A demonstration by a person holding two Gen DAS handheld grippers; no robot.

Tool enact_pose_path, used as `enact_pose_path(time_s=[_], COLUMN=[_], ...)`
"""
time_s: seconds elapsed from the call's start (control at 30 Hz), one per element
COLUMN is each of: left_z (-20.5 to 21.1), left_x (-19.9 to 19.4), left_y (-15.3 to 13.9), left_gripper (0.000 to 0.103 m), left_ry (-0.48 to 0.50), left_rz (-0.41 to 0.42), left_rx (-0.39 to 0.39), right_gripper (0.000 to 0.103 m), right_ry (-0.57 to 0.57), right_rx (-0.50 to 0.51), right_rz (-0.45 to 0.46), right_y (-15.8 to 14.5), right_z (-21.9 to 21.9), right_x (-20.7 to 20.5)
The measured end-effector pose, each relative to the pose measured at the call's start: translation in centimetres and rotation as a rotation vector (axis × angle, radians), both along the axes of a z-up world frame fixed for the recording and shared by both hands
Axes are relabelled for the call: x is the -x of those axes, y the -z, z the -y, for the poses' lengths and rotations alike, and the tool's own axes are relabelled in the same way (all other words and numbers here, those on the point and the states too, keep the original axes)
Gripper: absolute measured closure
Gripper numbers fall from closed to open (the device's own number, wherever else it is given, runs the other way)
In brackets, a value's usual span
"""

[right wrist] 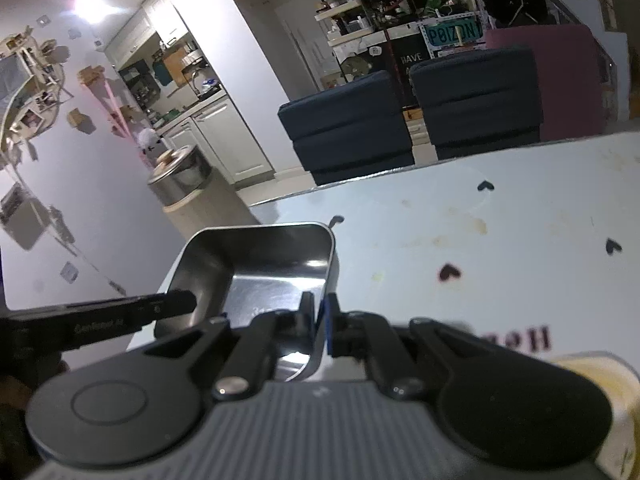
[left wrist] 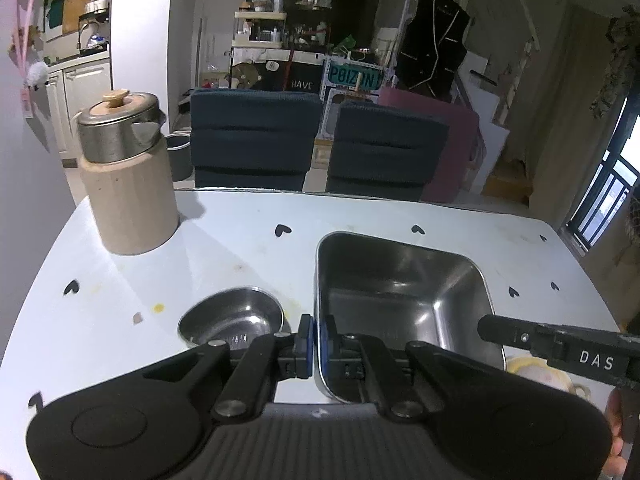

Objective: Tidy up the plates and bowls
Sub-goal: 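Lift the steel tray with both grippers and carry it beside the stacked bowls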

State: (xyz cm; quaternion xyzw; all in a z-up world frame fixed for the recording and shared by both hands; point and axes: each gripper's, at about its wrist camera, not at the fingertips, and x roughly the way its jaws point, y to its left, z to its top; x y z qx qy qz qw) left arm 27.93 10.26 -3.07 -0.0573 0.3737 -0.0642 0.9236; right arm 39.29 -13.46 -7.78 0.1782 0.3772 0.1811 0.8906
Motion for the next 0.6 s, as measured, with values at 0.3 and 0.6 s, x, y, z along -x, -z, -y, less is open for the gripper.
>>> enact_pose_path(time_s=[0.3,0.6], left_z=[0.0,-0.1], left_x=[4.6,7.4], left_y=[1.1,2.9], left_gripper=[0.100,0.100], left_ry=[-0.034,-0.062], left_rz=[-0.011,-0.020], left_rx=[-0.015,-0.045], right_gripper=[0.097,0.096], right_ry=[-0.024,-0.075], right_rx=[-0.021,0.001], right_rz=[-0.030,-0.045], right_y=[1.0,1.7], right_z=[-0.2,-0.9], right_x=[3.1,4.6])
